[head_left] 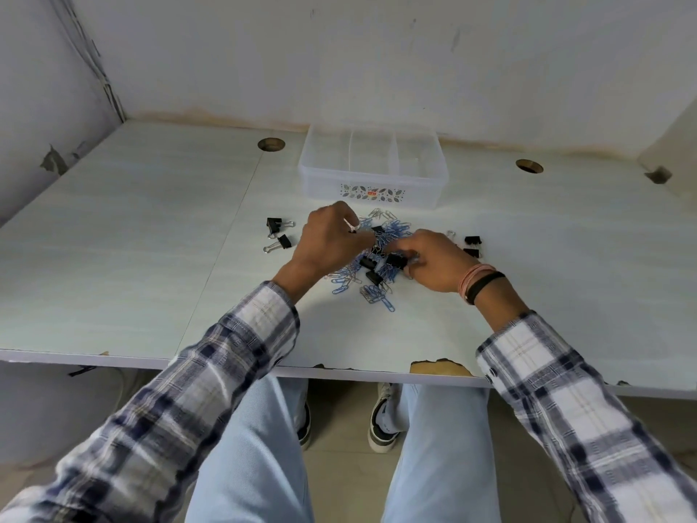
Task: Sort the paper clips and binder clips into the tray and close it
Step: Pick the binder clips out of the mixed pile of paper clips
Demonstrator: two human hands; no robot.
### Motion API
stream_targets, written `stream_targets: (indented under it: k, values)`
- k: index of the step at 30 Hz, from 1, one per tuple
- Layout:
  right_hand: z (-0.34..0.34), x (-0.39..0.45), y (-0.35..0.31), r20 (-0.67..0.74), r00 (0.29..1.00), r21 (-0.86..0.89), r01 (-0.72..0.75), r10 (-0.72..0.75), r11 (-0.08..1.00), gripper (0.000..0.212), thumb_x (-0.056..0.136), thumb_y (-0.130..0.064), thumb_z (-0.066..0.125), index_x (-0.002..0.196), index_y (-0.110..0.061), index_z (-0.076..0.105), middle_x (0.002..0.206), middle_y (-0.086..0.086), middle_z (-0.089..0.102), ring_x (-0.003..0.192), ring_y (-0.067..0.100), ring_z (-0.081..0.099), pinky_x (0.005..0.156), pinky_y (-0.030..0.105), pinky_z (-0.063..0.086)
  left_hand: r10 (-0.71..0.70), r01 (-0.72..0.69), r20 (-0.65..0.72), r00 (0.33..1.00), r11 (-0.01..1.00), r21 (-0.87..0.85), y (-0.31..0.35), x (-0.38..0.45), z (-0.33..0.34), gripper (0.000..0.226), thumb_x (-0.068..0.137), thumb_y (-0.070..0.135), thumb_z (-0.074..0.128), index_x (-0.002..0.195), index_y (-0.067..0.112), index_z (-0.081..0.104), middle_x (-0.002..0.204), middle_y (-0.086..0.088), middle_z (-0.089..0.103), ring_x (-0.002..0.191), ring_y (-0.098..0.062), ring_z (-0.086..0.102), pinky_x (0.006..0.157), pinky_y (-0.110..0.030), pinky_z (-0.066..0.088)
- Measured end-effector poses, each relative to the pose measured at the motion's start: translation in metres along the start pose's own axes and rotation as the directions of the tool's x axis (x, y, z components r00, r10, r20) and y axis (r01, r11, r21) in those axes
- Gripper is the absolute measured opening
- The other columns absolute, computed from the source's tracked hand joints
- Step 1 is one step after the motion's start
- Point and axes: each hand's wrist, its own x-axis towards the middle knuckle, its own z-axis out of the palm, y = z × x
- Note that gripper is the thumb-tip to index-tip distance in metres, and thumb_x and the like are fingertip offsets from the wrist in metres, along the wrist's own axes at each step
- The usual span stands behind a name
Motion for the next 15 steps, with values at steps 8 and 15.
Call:
stream_targets:
  k: [8, 15]
  values:
    - [0.000, 0.001, 0.009, -0.045, 0.998, -0.009, 0.040, -0.040, 0.999, 0.027, 0.089, -0.004, 0.066, 0.114, -0.014, 0.070, 0.095, -0.002, 0.055, 0.080, 0.009, 0.052, 0.088, 0.033, 0.049, -0.284, 0.306, 0.205, 0.937, 0.377, -0.874, -0.016, -0.004, -0.043, 0.011, 0.086, -0.013, 0.050, 0.086, -0.007, 0.060, 0.102, -0.019, 0.054, 0.087, -0.035, 0.059, 0.073, -0.032, 0.062]
    - [0.000, 0.006, 0.009, 0.022, 0.999, -0.061, 0.028, -0.027, 0.998, 0.039, 0.091, -0.007, 0.066, 0.127, -0.020, 0.061, 0.103, 0.008, 0.055, 0.086, 0.021, 0.054, 0.078, 0.029, 0.043, -0.373, 0.462, 0.335, 0.865, 0.334, -0.822, -0.029, -0.008, -0.039, 0.009, 0.078, 0.008, 0.050, 0.085, 0.007, 0.056, 0.073, -0.006, 0.044, 0.057, -0.017, 0.039, 0.050, -0.025, 0.032]
